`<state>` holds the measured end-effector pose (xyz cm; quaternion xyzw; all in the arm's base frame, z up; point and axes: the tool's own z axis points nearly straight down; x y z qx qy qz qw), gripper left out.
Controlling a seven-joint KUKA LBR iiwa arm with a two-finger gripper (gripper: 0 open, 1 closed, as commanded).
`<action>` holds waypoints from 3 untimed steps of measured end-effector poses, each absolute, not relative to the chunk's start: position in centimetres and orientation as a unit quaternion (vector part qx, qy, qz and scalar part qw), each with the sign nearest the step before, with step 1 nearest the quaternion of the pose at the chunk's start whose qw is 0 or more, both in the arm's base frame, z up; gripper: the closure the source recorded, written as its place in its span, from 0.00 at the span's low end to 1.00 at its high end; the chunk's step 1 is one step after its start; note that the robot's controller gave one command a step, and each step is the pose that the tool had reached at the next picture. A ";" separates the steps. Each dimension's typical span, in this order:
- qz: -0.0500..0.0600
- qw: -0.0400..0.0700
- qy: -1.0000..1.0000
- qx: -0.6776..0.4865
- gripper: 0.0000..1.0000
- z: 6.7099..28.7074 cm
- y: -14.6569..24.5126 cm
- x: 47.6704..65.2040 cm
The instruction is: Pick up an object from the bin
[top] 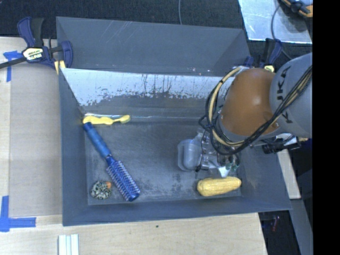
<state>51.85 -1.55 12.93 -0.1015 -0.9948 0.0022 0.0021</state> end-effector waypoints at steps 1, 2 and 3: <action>0.002 0.003 -1.000 0.023 1.00 10.7 -1.6 52.0; 0.002 0.000 -0.999 -0.051 1.00 10.0 -5.3 50.5; 0.004 0.003 -1.000 -0.013 1.00 10.1 -5.7 50.6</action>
Offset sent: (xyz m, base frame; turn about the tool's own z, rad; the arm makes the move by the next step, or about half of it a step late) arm -0.0293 -0.0742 -0.0331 -0.1881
